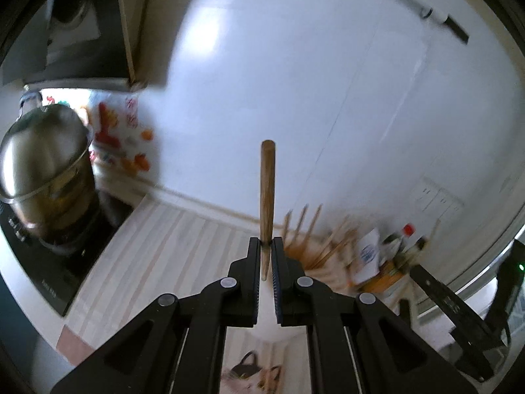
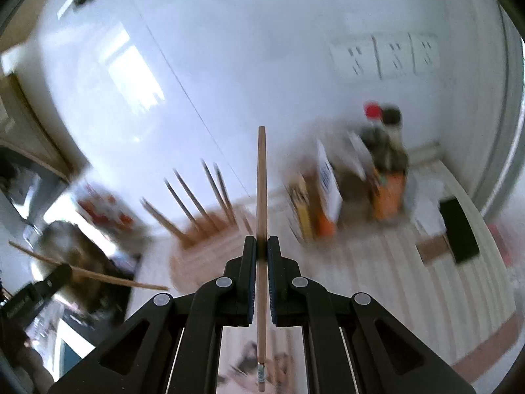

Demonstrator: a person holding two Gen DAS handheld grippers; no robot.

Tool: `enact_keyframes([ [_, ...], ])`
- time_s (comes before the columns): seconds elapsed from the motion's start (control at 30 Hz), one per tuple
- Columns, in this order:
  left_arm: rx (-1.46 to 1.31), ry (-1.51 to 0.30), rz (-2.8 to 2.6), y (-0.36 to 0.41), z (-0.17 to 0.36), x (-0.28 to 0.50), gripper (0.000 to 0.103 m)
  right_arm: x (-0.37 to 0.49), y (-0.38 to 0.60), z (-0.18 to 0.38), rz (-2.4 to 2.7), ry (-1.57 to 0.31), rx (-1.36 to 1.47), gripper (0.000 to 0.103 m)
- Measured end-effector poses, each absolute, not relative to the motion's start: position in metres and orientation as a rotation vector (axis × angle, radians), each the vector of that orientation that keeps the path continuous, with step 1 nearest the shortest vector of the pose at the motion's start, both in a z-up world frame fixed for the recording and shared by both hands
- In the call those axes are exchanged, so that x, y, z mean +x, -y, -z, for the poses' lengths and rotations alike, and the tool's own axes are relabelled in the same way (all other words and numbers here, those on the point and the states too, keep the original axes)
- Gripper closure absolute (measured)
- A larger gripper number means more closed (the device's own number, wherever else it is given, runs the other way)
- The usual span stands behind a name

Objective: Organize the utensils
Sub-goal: 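Lift the left gripper's chopstick upright into the holder while the right gripper inserts its own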

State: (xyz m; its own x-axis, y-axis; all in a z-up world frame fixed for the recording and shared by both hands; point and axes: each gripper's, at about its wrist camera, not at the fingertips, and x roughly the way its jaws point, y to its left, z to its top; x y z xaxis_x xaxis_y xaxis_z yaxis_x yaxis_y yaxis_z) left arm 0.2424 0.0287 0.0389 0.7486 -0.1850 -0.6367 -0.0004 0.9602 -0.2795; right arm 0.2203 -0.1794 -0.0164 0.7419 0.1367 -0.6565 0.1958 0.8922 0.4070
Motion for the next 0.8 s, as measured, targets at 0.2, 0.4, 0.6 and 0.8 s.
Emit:
enact_keyframes([
  [0.2,-0.268,-0.723,0.146,-0.006,-0.051,0.276,0.099,0.269,0.182,-0.022,0.021,-0.632,0.498,0.096],
  [0.4,-0.242,-0.805,0.146,0.015,-0.025,0.320,0.099,0.328,0.176,-0.021,0.035,-0.596,0.519,0.096],
  [0.6,-0.210,-0.891,0.137,0.029,0.008,0.350,0.099,0.368,0.170,-0.005,0.068,-0.574,0.526,0.096],
  [0.8,-0.193,-0.949,0.155,0.033,0.024,0.357,0.098,0.386,0.162,0.016,0.072,-0.585,0.494,0.096],
])
